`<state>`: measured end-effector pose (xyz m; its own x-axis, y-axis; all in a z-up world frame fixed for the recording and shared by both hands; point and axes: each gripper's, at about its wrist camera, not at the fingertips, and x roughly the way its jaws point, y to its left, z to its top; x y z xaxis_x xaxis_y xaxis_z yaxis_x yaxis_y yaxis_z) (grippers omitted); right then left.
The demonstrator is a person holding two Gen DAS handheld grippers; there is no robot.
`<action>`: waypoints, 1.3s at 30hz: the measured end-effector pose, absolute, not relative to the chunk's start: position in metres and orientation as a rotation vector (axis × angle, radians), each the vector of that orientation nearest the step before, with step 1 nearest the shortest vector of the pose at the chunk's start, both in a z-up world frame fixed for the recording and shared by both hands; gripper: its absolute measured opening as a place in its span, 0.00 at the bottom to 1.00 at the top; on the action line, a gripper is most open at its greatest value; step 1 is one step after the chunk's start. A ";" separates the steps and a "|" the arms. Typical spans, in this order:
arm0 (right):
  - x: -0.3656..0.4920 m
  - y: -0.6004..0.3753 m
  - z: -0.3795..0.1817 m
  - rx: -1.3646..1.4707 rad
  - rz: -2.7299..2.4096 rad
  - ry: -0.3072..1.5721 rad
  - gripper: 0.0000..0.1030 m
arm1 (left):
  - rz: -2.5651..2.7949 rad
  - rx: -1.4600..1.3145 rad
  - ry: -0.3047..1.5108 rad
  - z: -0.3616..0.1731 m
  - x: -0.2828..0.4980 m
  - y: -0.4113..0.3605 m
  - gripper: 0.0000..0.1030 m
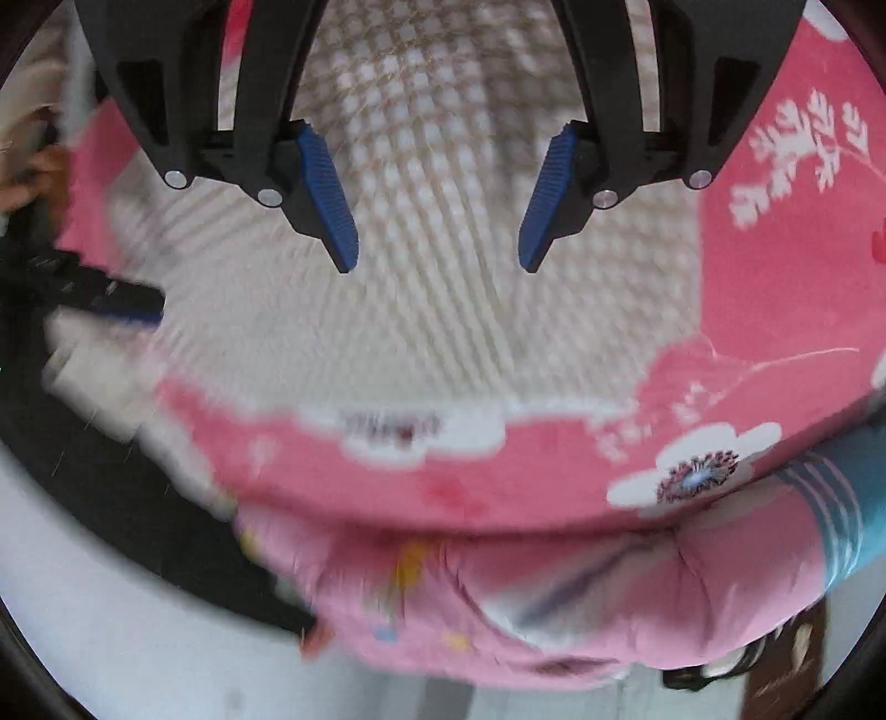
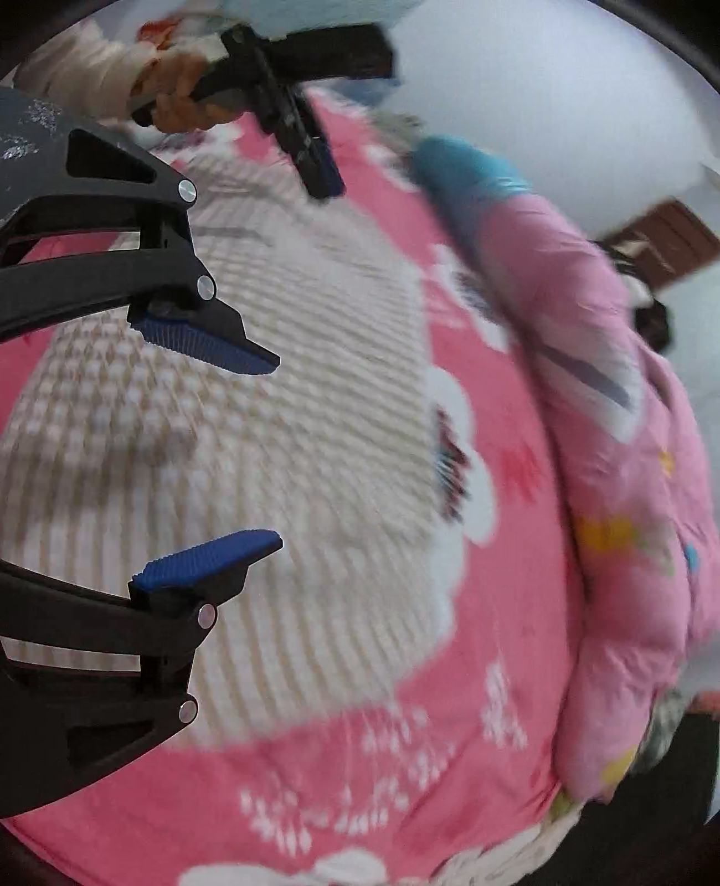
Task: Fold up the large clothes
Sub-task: 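Lift the side edge with both tools and fold it over the cardigan, then open both tools to release the folded side onto the cardigan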
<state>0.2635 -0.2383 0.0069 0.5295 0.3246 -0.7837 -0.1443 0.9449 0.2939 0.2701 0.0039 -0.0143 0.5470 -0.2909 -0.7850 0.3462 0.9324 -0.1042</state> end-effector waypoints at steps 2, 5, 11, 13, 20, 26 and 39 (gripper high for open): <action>0.278 -0.225 -0.029 0.133 0.226 1.036 0.54 | -0.307 0.172 0.949 -0.052 0.274 -0.010 0.60; 0.270 -0.229 -0.019 0.157 0.202 1.039 0.54 | -0.298 0.170 0.908 -0.047 0.257 -0.002 0.60; 0.210 -0.184 0.004 0.047 0.282 0.975 0.55 | -0.435 0.107 0.826 -0.015 0.203 0.002 0.65; 0.210 -0.165 -0.024 -0.025 0.240 1.004 0.58 | -0.373 0.186 0.901 -0.048 0.203 -0.014 0.65; 0.177 -0.172 -0.002 -0.022 0.208 0.935 0.59 | -0.351 0.162 0.813 -0.040 0.170 -0.002 0.67; 0.183 -0.175 -0.043 0.014 0.220 0.980 0.64 | -0.282 0.097 0.862 -0.076 0.170 0.019 0.72; 0.118 -0.288 -0.040 0.297 0.055 0.879 0.64 | -0.252 -0.147 0.824 -0.063 0.150 0.088 0.76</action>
<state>0.1184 -0.2877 -0.0404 0.6391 0.1687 -0.7504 0.0742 0.9576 0.2785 0.1500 0.0882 -0.0633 0.6515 -0.2783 -0.7058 0.1644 0.9600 -0.2267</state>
